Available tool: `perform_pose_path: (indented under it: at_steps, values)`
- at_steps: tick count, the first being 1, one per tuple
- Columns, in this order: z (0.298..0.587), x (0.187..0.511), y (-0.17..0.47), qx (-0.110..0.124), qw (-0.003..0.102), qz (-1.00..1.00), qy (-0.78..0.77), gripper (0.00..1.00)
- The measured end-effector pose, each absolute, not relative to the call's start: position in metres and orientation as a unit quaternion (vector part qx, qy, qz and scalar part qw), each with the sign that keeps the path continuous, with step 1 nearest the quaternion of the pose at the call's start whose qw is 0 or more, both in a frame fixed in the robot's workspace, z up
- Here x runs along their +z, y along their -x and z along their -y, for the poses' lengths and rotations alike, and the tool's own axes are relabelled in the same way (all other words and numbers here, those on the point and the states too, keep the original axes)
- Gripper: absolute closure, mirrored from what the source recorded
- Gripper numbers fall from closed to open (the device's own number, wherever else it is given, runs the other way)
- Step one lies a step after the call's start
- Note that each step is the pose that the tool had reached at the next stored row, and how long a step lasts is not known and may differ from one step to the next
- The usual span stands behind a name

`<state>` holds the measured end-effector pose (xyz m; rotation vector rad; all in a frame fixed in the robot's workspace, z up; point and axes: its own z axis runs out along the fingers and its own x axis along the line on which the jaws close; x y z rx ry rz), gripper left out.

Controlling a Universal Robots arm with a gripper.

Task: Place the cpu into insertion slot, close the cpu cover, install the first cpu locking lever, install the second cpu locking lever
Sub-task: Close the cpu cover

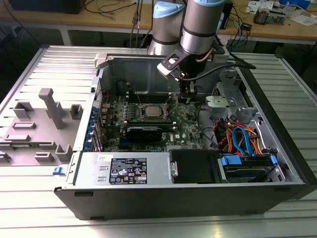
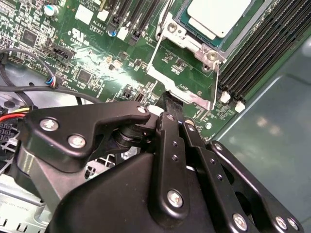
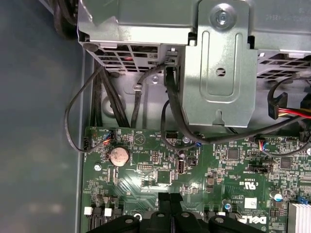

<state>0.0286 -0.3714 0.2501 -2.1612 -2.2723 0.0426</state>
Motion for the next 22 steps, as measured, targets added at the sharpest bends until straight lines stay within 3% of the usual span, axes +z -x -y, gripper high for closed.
perform_pose_path:
  at_steps: [22]
  values:
    - [0.3714,0.2501,-0.0186,0.014,0.003,0.725,0.689,0.89]
